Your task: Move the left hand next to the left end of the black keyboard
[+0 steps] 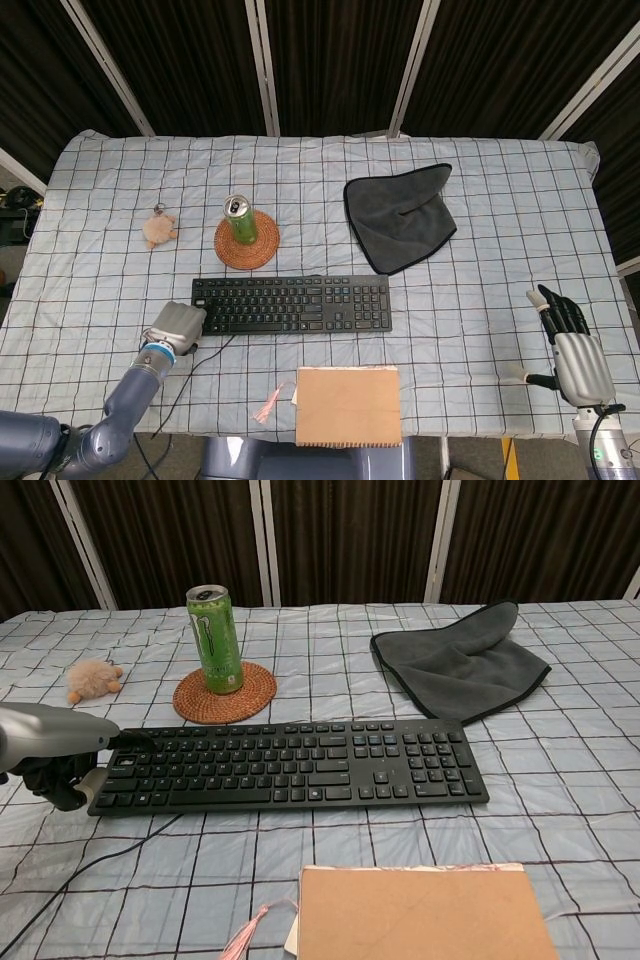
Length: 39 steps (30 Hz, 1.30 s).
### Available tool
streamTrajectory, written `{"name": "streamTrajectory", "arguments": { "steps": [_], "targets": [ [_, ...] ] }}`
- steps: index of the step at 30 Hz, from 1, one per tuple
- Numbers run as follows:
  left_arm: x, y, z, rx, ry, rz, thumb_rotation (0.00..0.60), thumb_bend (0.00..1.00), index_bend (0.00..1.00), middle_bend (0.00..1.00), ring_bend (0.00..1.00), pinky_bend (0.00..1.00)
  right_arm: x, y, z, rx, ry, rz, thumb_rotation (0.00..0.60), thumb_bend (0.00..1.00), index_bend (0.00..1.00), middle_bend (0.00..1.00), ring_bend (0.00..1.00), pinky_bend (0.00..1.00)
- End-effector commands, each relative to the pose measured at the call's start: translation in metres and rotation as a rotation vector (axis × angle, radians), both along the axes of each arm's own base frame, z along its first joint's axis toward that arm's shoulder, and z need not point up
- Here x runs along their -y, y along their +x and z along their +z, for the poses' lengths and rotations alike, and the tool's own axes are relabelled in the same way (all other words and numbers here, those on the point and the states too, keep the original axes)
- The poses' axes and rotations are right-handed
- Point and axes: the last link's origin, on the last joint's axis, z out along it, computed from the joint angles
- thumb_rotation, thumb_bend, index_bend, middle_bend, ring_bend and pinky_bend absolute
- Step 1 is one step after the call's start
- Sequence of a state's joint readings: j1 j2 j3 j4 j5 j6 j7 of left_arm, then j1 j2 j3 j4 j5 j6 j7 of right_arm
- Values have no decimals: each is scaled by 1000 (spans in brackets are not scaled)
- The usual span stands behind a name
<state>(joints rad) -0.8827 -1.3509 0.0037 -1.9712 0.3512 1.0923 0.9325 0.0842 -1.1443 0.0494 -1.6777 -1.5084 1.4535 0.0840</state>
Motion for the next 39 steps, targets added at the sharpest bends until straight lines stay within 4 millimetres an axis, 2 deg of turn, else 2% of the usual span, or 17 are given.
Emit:
{"name": "streamTrajectory", "arguments": {
  "steps": [1, 27, 34, 39],
  "targets": [
    [0, 0, -1, -2, -4, 2, 600, 788, 50, 846, 708, 491, 0, 0, 0, 1, 0, 0, 600, 38, 57, 0, 0, 0],
    [-1, -1, -10, -12, -15, 14, 600, 790, 75, 846, 708, 491, 0, 0, 0, 4, 0, -3, 600, 39, 57, 0, 0, 0],
    [-2, 4, -4, 6, 24, -6, 600, 790, 70, 845, 708, 491, 0, 0, 0, 3, 2, -4, 600, 38, 57, 0, 0, 0],
    [-5, 19, 17, 149, 179, -72, 600, 773, 66, 807, 668, 466, 0, -1, 1, 2, 3, -4, 600, 39, 58, 0, 0, 0]
  ]
}}
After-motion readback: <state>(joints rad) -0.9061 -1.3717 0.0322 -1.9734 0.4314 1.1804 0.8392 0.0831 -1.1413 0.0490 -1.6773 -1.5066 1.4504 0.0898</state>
